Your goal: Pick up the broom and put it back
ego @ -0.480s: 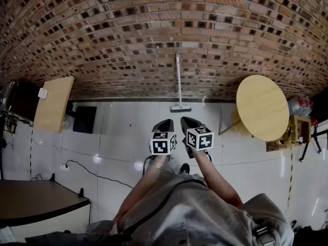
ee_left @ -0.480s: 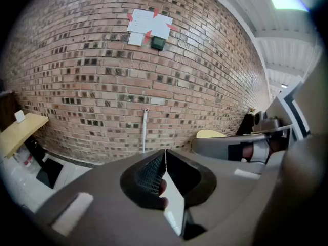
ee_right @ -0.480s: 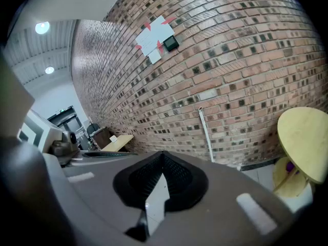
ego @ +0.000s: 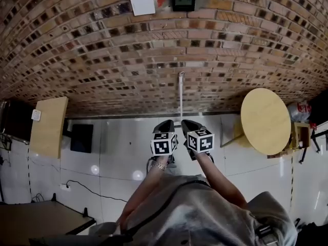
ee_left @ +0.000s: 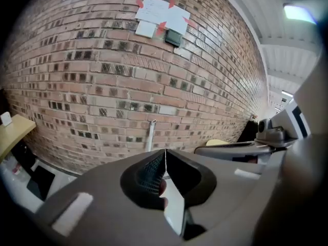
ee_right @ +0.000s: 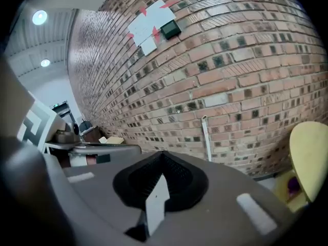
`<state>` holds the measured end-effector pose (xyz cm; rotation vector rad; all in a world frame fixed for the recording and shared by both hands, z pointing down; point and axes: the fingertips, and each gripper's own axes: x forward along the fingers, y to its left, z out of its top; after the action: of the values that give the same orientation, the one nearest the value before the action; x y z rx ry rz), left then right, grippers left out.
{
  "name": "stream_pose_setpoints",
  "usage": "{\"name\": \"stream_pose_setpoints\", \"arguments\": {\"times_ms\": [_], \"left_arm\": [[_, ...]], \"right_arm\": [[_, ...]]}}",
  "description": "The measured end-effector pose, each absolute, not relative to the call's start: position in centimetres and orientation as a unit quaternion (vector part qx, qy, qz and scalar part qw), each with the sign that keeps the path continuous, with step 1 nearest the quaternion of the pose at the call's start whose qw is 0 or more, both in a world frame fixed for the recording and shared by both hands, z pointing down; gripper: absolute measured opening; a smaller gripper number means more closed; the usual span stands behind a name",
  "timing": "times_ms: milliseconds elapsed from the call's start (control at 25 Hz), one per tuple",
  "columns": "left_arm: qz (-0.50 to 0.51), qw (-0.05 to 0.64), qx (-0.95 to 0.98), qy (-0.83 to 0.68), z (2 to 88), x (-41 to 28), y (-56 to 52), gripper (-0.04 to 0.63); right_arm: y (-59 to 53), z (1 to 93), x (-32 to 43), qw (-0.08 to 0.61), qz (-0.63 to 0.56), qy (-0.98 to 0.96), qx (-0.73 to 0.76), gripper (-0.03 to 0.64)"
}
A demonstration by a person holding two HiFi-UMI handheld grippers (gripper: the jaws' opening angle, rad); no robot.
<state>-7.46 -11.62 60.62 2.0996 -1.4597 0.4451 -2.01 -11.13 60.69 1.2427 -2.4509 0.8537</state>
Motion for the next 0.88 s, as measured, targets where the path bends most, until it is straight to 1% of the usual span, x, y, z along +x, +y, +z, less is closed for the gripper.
{"name": "stream_pose_setpoints", "arguments": {"times_ms": [280,440,560,600,680,760,880], "left_arm": [[0.163,0.276,0.789,-0.524,59.9,-8.8,-19.6,0.005],[0.159,0.282,0.785,-0.528,60.0,-9.1,-22.7,0.005],[0.153,0.284,0.781,-0.535,59.8,-9.9,-24.3,0.005],[0.152,0.285,0.778,-0.539,59.8,-10.2,-24.6,0.005],[0.152,0.286,0.769,-0.550,59.9,-11.1,-25.3,0.005],[0.152,0.294,0.756,-0.565,60.3,-12.2,-25.8,0.006],[0.155,0.310,0.740,-0.577,61.2,-13.1,-26.2,0.005]], "right_arm": [[-18.7,60.0,-3.9,0.142,0.288,-0.840,0.438,0.000],[-23.6,61.5,-3.1,0.147,0.288,-0.837,0.442,0.000],[-28.7,64.4,-1.6,0.157,0.286,-0.827,0.457,0.000],[-30.7,65.8,-1.2,0.164,0.289,-0.824,0.460,0.013],[-35.0,69.2,-0.6,0.187,0.300,-0.814,0.461,0.067],[-38.6,72.8,-0.4,0.217,0.315,-0.801,0.460,0.136],[-42.0,77.5,-0.2,0.262,0.322,-0.787,0.457,0.162]]}}
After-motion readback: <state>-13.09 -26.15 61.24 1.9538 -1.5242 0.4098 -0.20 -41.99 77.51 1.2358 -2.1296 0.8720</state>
